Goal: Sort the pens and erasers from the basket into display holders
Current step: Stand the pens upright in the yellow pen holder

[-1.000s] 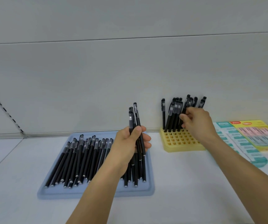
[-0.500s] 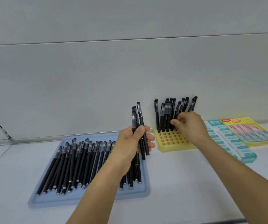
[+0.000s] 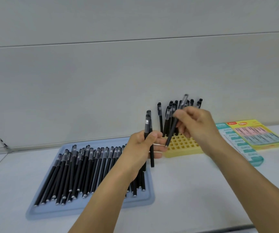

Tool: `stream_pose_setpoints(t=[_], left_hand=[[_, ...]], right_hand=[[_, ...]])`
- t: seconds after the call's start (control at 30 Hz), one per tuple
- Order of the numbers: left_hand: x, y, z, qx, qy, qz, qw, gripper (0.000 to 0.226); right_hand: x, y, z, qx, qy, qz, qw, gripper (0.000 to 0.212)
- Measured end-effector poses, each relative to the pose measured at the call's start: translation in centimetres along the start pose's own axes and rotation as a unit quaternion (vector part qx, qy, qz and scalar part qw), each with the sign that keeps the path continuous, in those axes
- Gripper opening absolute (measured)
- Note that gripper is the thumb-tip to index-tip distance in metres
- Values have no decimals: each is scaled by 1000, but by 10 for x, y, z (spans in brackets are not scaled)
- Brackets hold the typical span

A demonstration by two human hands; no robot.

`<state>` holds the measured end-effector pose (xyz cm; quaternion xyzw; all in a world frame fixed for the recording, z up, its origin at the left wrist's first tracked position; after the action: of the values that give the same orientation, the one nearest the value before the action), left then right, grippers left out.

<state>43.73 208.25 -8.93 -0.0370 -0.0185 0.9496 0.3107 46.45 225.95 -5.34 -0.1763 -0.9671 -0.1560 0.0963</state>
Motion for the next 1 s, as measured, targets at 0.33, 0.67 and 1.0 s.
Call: stream_pose_setpoints(t=[0.33,0.67,1.0], left_hand=[[-4,1,1,-32,-11,21,999,26],[-10,-1,-3,-47,-19,29,998,25],[-11,-11,-3,-35,8,-22,999,28]], right_hand=[[20,35,31,-209,16,90,974,13],[27,18,51,-266,-19,36,963,20],[0,1,28,-153,3,41,987,21]])
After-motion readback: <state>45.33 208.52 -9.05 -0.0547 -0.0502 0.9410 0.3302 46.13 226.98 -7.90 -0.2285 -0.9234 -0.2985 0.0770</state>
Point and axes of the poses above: each hand's wrist, its own x-axis towards the middle knuckle, its own y-axis out of the back of the hand, z = x × y, the point moved 4 cm from there along x, towards the middle knuckle, and after that the axes turned 4 degrees about -z, right-handed, at the moved point
